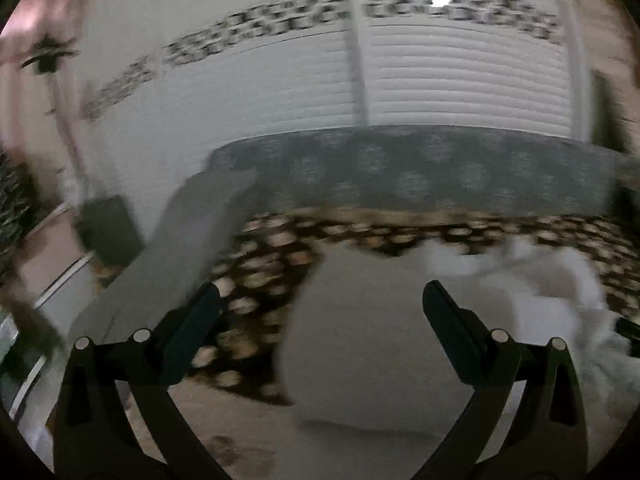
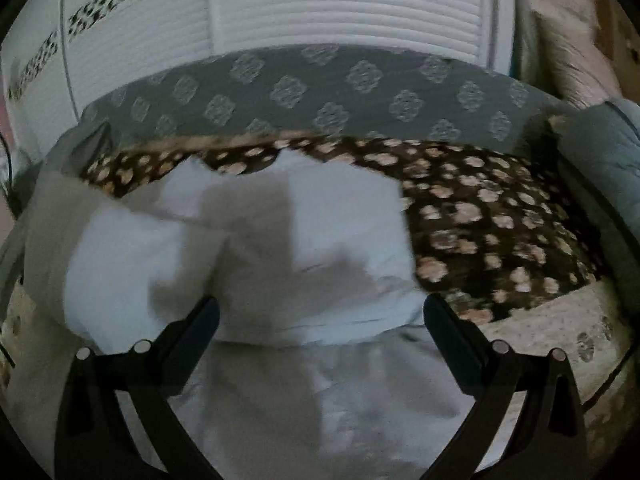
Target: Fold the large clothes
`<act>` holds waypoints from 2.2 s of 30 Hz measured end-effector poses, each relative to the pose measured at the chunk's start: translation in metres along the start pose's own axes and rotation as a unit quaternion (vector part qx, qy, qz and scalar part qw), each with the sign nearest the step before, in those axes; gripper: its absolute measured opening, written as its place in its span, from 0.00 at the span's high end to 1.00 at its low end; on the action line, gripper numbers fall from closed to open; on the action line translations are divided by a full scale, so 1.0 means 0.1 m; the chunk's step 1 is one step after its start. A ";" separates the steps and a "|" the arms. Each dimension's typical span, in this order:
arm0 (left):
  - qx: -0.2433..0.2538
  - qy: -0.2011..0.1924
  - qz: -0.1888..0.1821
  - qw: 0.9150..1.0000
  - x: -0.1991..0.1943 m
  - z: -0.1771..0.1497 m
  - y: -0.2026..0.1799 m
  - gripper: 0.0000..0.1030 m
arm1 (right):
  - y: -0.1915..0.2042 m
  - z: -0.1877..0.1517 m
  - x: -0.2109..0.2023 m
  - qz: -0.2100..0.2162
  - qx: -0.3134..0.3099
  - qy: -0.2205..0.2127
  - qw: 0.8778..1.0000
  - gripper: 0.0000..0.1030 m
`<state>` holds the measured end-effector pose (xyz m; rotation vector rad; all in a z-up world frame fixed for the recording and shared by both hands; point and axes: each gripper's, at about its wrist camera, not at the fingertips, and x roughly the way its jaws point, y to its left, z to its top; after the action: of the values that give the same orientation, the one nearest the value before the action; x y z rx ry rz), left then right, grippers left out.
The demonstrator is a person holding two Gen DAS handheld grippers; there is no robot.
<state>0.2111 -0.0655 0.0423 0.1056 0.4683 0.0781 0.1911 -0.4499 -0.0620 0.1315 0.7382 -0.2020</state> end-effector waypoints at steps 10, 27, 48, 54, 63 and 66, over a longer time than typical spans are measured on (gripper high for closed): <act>-0.136 0.067 -0.014 0.988 0.59 -0.17 0.71 0.03 | 0.68 -0.17 0.21 0.053 -0.020 0.030 0.998 0.02; -0.081 0.084 -0.024 0.993 0.64 -0.27 0.22 0.03 | 0.10 0.23 -0.05 -0.055 -0.022 -0.069 0.996 0.96; 0.056 0.057 -0.070 0.994 1.25 0.19 -1.20 0.03 | 0.17 0.77 0.42 -0.007 -0.022 -0.102 0.994 0.02; 0.027 0.105 -0.092 0.990 2.03 -0.44 -1.21 0.03 | 0.22 0.39 1.30 0.014 -0.080 -0.024 0.996 0.01; 0.039 0.111 -0.062 0.991 2.33 -0.65 -1.39 0.03 | 0.21 0.41 1.78 0.039 -0.056 0.027 0.997 0.01; 0.041 0.121 -0.066 0.990 2.41 -0.65 -1.38 0.03 | 0.23 0.39 1.82 0.035 -0.059 0.038 0.997 0.01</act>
<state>0.4028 -0.1734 -0.1393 0.1456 0.7192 -0.0585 0.3536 -0.4598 -0.1560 0.0531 0.8170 -0.0862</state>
